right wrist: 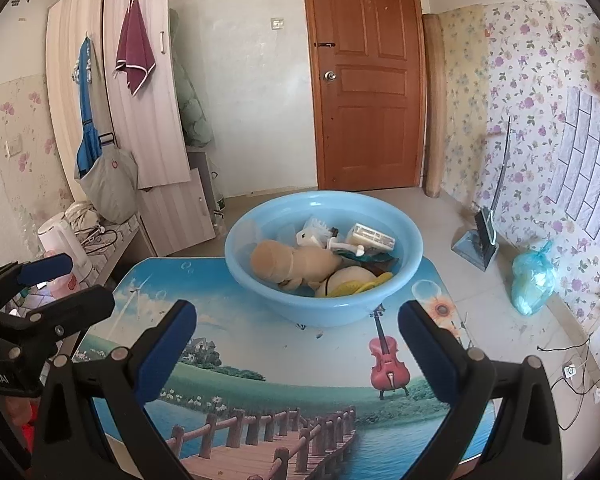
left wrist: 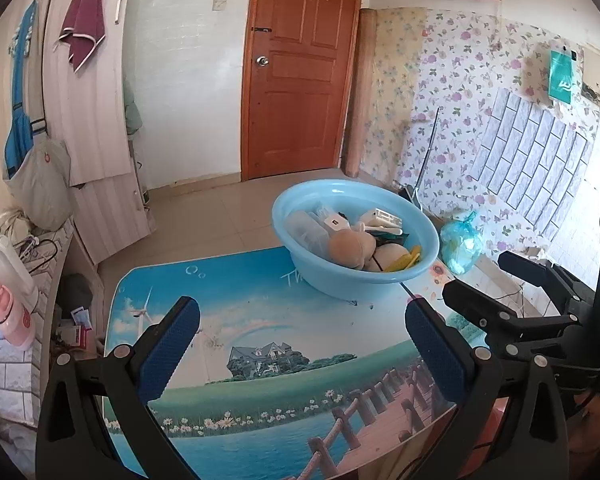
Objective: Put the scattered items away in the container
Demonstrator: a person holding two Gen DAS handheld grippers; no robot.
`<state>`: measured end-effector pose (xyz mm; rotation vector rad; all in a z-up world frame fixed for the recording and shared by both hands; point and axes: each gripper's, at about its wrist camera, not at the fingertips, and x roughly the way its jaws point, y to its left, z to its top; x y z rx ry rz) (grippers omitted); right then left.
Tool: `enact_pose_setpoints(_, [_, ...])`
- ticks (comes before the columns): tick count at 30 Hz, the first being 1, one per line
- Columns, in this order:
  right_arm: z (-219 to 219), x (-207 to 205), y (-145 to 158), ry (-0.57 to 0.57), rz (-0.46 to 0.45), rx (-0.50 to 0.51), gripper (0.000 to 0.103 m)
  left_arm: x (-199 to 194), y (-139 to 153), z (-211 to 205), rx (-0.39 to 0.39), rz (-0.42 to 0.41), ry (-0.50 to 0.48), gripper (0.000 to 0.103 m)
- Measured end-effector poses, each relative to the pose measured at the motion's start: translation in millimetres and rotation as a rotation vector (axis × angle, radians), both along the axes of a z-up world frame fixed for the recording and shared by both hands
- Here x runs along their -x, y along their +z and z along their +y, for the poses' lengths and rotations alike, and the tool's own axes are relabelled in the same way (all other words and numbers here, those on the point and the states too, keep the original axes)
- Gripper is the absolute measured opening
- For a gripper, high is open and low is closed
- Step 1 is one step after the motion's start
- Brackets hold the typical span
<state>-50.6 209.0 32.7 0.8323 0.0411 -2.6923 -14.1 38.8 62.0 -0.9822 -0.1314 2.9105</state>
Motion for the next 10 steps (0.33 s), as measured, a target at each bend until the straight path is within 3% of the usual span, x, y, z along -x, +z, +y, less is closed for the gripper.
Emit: enact_pose_setpoints(10, [-4.2,2.3,-4.8,0.012,-0.011,-0.007,0.103,-4.7,-3.5,-4.5,0.020,0.007,0.016,0.103])
